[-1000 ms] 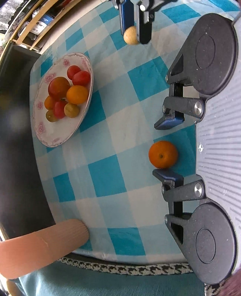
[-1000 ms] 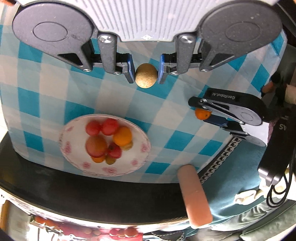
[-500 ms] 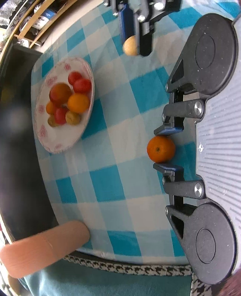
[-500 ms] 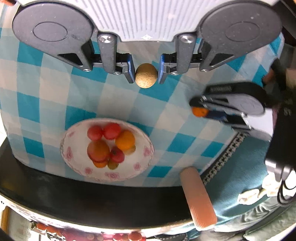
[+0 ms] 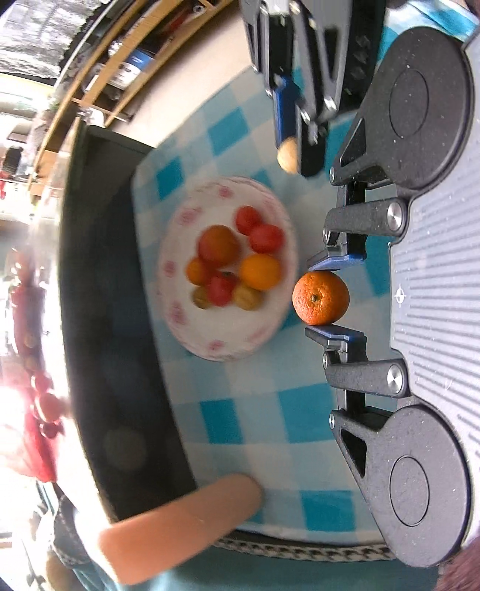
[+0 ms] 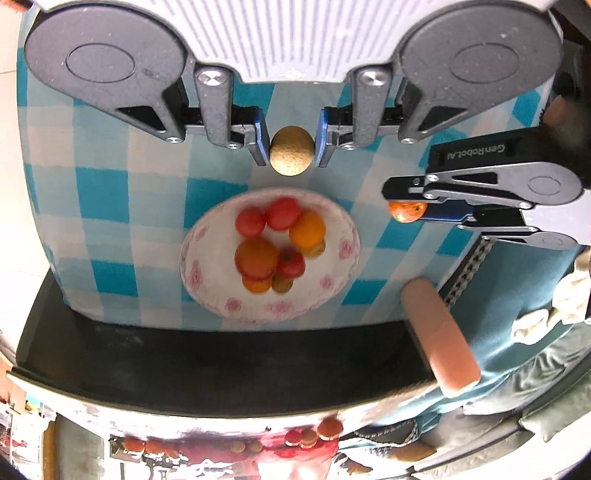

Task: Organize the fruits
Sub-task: 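Carry both held fruits over the white plate, then lower both fruits into the plate and open both tools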

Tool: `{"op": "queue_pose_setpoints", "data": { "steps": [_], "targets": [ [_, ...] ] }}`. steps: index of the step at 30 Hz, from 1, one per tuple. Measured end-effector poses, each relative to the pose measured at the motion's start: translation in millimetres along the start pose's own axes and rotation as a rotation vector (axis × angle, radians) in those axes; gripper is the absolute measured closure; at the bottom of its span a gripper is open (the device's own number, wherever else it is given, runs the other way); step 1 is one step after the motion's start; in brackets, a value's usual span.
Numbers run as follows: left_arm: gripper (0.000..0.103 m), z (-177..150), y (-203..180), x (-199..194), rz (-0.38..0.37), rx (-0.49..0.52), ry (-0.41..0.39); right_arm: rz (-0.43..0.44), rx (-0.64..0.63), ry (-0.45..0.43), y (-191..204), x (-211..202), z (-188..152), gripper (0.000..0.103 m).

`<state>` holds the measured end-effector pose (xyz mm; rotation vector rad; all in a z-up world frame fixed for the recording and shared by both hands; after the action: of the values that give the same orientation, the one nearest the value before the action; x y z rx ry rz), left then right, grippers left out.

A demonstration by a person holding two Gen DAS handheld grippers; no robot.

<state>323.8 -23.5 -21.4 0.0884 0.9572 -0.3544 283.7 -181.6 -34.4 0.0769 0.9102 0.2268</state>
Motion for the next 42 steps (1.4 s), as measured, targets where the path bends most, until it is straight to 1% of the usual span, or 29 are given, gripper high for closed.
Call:
{"op": "queue_pose_setpoints", "data": {
  "steps": [8, 14, 26, 36, 42],
  "targets": [
    [0.064, 33.4, -9.2, 13.8, -0.002, -0.032, -0.043, -0.033, 0.002, -0.055, -13.7, 10.6, 37.5, 0.063],
    [0.064, 48.6, -8.4, 13.1, -0.007, -0.066, -0.067, -0.049, 0.022, -0.09, -24.3, 12.5, 57.3, 0.063],
    [0.066, 61.4, -6.5, 21.8, 0.022, -0.086, -0.072, -0.056, 0.021, -0.099, -35.5, 21.7, 73.2, 0.062],
    [0.066, 55.6, -5.2, 39.4, 0.047, -0.083, -0.033, -0.068, 0.032, -0.066, -40.5, 40.0, 69.6, 0.062],
    [0.065, 51.0, -9.6, 46.8, 0.06, -0.06, -0.02, -0.082, 0.048, -0.055, -46.4, 46.0, 66.5, 0.062]
  ]
}}
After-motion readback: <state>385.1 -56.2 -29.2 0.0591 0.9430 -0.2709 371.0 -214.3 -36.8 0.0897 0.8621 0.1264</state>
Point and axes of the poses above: each gripper's, at about its wrist camera, not at the fingertips, and x roughly the way its jaws point, y to its left, z to its top, the point moved 7 cm from there along x, roughly the way its jaws point, and after that the axes turned 6 degrees about -x, right-handed, at the moved point
